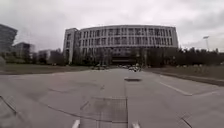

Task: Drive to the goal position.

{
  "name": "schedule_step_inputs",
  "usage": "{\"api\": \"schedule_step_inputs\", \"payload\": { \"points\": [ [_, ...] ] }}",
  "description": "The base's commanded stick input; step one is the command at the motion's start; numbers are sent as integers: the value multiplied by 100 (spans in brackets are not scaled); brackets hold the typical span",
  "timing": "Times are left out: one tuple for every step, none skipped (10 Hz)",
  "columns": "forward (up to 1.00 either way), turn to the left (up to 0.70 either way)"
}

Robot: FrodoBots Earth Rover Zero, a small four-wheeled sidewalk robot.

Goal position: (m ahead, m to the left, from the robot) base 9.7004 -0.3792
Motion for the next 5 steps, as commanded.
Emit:
{"api": "schedule_step_inputs", "payload": {
  "points": [
    [100, 0],
    [100, 0],
    [100, 0],
    [100, 0],
    [100, 0]
  ]
}}
